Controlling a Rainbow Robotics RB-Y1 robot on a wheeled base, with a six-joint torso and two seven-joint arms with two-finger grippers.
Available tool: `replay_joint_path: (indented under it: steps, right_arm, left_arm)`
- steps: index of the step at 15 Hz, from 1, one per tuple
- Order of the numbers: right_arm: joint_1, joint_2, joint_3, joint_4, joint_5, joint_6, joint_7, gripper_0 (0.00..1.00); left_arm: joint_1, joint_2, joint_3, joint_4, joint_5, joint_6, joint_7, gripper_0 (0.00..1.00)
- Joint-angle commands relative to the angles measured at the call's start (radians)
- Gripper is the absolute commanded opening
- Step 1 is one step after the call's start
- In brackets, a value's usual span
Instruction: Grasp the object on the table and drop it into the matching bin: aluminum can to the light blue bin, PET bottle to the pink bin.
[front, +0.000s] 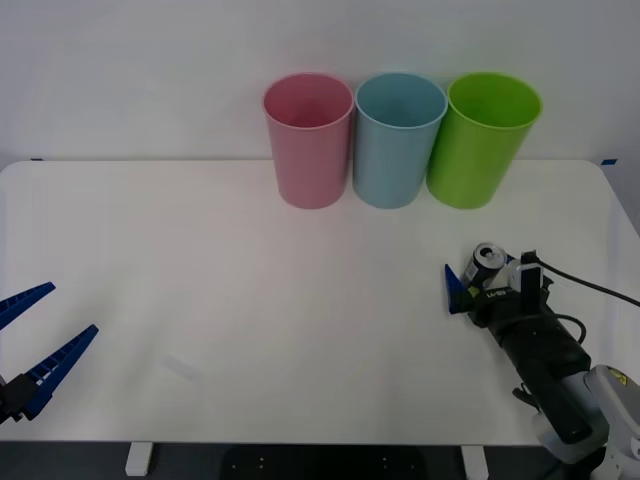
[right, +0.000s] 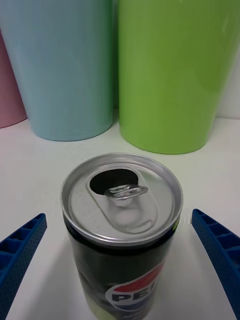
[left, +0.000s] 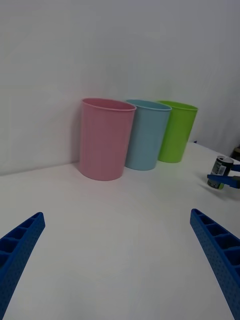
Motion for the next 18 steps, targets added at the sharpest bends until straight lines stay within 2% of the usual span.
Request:
replay_joint_path:
  steps: [1, 5, 6, 7, 8, 9, 18]
  right_arm:
    - [0.0, -0.002, 0.003, 0.0, 0.001, 0.004, 0.0, 1.0]
    - [0.0, 0.0, 0.008, 0.0, 0.0, 0.005, 0.0, 1.0]
    - [0.0, 0.0, 0.009, 0.0, 0.0, 0.005, 0.0, 0.64]
    - [0.0, 0.0, 0.012, 0.0, -0.002, 0.005, 0.0, 0.17]
    - [0.0, 0.0, 0.012, 0.0, -0.003, 0.005, 0.003, 0.06]
    - [0.0, 0.0, 0.012, 0.0, -0.003, 0.005, 0.005, 0.0]
    - [0.001, 0.0, 0.015, -0.011, -0.009, -0.025, 0.002, 0.0]
  left_arm:
    - [0.0, 0.0, 0.0, 0.0, 0.0, 0.0, 0.0, 1.0]
    - [0.0, 0.0, 0.0, 0.0, 0.0, 0.0, 0.0, 1.0]
    - [0.0, 0.0, 0.0, 0.0, 0.0, 0.0, 0.0, 1.0]
    - [0.0, 0.0, 0.0, 0.0, 0.0, 0.0, 0.0, 1.0]
    - [0.0, 0.0, 0.0, 0.0, 0.0, 0.0, 0.0, 1.0]
    - [0.0, 0.0, 0.0, 0.0, 0.0, 0.0, 0.0, 1.0]
    - [0.0, 0.0, 0.0, 0.0, 0.0, 0.0, 0.0, 1.0]
